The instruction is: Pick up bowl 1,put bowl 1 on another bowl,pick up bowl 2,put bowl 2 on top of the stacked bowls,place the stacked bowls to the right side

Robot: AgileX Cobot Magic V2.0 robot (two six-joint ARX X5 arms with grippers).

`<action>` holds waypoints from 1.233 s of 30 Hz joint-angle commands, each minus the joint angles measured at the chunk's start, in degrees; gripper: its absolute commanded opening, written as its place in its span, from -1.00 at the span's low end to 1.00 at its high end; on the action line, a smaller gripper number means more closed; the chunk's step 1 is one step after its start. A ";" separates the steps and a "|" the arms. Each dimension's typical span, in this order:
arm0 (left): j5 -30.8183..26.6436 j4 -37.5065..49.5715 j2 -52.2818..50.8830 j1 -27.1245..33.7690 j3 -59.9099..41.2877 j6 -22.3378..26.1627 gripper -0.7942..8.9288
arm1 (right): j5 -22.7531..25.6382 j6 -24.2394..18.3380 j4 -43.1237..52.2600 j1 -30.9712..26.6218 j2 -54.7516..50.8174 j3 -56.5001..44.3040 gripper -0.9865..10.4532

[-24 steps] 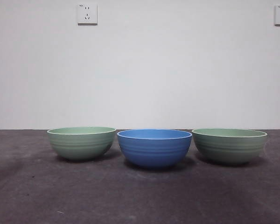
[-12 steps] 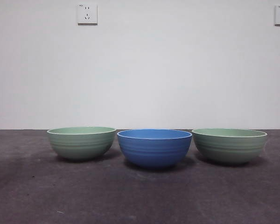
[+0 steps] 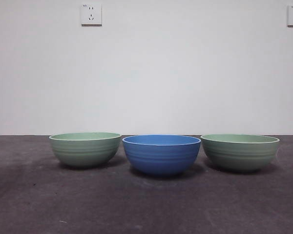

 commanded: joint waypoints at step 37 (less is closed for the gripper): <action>0.31 2.38 2.89 -0.22 0.24 -1.60 0.23 | 6.45 12.66 22.45 0.09 28.89 0.20 0.21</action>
